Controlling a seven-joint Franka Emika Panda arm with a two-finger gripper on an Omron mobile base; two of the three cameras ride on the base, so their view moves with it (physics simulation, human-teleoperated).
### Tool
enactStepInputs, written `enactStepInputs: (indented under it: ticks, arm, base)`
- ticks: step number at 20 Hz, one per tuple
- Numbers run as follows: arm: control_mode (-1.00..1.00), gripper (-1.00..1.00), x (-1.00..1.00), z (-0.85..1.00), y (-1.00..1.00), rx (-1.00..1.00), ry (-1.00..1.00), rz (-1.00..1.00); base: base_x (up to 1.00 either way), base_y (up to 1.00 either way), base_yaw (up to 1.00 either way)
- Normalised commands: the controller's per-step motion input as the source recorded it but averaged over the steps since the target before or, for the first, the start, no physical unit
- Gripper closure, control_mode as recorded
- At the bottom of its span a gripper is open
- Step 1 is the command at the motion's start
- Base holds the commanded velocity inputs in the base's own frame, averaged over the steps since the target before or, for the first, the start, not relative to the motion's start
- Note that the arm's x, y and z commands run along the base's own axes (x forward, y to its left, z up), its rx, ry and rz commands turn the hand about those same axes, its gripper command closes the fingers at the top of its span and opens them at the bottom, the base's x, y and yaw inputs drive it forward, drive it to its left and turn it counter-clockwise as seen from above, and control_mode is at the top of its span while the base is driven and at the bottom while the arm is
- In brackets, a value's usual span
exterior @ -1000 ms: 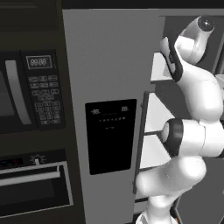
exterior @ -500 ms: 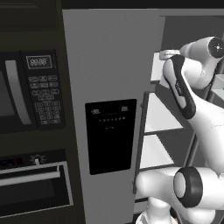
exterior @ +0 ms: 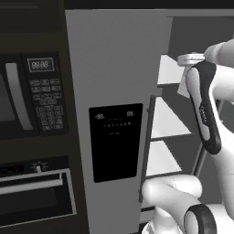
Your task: Take out the milk from the fridge and place it on the tray on the counter. Then take the sugar cube near the tray and place it in the tray.
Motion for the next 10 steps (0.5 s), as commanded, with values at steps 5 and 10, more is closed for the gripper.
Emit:
enactStepInputs:
  ticks: [5, 10]
  arm:
    - [-1.00, 1.00, -0.96, -0.27, 0.31, 0.06, 0.02, 0.03]
    - [-1.00, 1.00, -0.78, -0.12, 0.43, 0.04, 0.05, 0.01]
  base:
    - [0.00, 0.00, 0.00]
    - [0.00, 0.00, 0.00]
